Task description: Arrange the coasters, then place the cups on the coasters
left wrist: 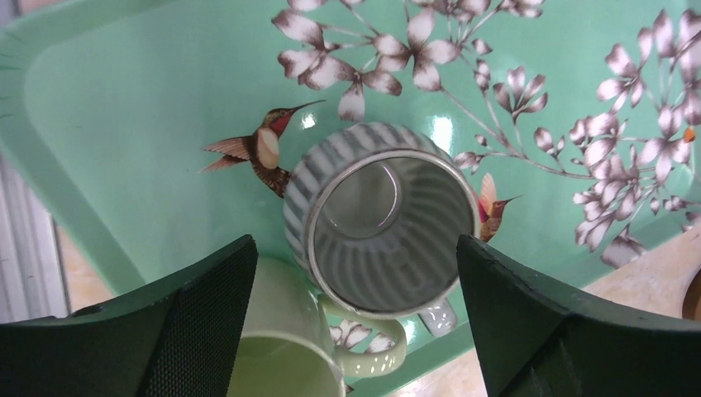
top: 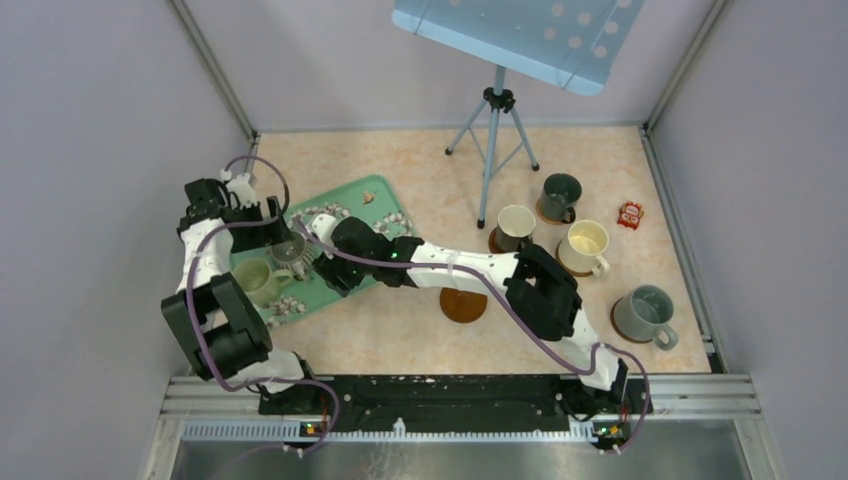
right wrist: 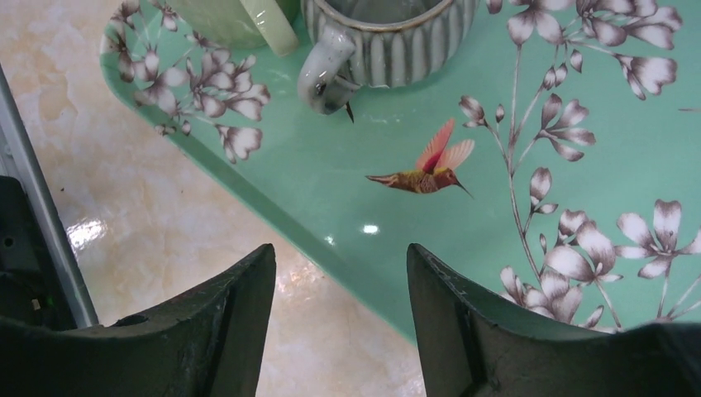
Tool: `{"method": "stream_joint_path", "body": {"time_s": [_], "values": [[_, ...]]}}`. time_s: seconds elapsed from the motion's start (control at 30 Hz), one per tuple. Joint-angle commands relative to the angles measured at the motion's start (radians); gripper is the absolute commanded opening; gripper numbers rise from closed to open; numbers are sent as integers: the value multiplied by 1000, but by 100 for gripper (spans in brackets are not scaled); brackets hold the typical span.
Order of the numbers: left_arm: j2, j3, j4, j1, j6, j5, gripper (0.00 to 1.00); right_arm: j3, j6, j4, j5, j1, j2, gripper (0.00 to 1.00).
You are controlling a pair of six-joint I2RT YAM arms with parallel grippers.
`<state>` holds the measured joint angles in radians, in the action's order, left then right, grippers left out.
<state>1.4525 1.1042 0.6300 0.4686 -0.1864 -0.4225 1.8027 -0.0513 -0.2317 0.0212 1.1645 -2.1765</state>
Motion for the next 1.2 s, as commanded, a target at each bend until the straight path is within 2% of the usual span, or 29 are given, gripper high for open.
{"method": "stream_joint_path", "body": {"time_s": [0.0, 0.27, 0.53, 0.7, 0.97, 1.1, 1.17], "values": [[58, 15, -3, 6, -49, -53, 94, 47, -30, 48, -18, 6, 1, 59], [51, -69, -69, 5, 20, -145, 90, -129, 12, 114, -56, 1, 114, 62], [61, -101, -93, 3, 122, -254, 90, -237, 15, 135, -58, -41, 188, 63], [78, -127, -98, -14, 169, -304, 91, -270, -2, 157, -66, -63, 206, 63], [62, -211, -148, -38, 280, -385, 93, -267, -64, 170, -80, -63, 192, 71], [10, -236, -168, -38, 297, -385, 99, -241, -89, 171, -111, -28, 162, 80], [-15, -232, -170, -38, 298, -354, 99, -208, -89, 159, -134, -17, 134, 80]]}}
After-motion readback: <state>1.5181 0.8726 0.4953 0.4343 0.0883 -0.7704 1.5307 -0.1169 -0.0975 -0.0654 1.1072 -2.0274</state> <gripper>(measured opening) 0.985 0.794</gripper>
